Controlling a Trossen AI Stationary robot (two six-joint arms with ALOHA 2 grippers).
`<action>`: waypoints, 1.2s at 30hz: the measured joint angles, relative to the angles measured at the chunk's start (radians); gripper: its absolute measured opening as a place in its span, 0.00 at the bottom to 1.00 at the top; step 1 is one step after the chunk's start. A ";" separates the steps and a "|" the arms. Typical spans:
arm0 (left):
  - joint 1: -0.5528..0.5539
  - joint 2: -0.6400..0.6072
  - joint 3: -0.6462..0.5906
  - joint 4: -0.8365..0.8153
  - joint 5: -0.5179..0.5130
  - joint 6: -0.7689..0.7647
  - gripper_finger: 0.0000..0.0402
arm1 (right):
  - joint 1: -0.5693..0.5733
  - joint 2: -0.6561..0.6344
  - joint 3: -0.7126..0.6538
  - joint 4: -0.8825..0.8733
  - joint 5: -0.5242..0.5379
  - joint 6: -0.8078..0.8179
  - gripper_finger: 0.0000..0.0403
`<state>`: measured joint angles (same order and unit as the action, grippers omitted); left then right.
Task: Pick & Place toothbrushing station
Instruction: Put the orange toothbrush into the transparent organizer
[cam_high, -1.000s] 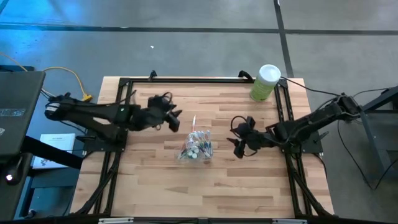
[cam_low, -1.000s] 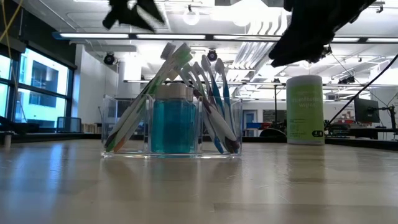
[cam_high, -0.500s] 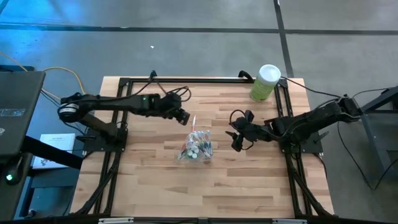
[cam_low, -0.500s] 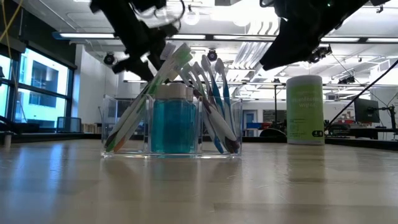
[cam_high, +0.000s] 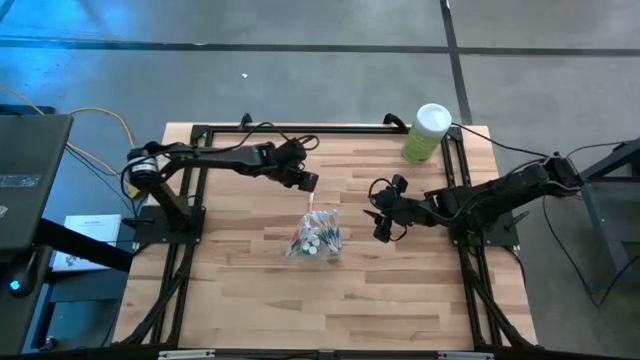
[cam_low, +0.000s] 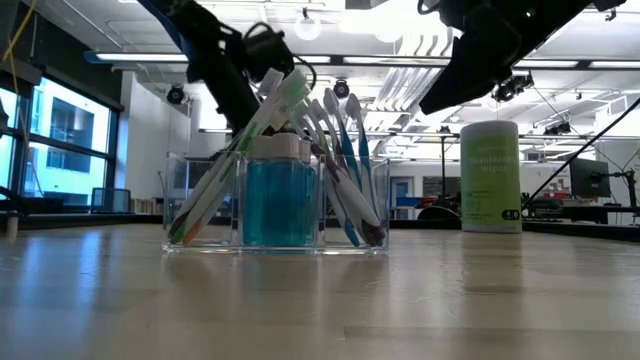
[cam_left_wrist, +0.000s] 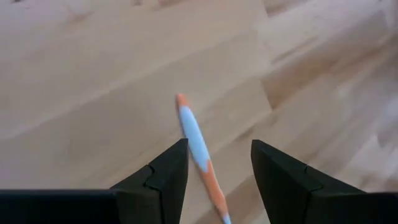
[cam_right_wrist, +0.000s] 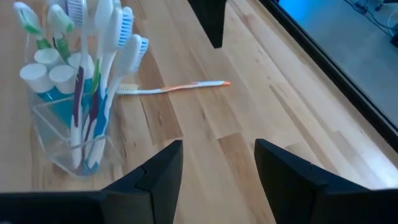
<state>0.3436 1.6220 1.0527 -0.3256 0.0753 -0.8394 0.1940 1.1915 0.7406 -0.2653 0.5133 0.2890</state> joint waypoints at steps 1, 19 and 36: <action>0.005 0.012 0.000 0.011 0.000 0.000 0.42 | 0.000 0.000 0.000 -0.001 0.000 -0.004 0.47; -0.070 0.106 0.005 0.093 -0.055 -0.046 0.42 | 0.000 0.000 0.000 -0.050 0.004 -0.031 0.47; -0.098 0.234 0.024 0.084 -0.091 0.004 0.42 | 0.000 0.001 0.000 -0.053 0.002 -0.014 0.47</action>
<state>0.2454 1.8557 1.0771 -0.2416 -0.0156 -0.8352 0.1944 1.1923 0.7406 -0.3185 0.5156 0.2746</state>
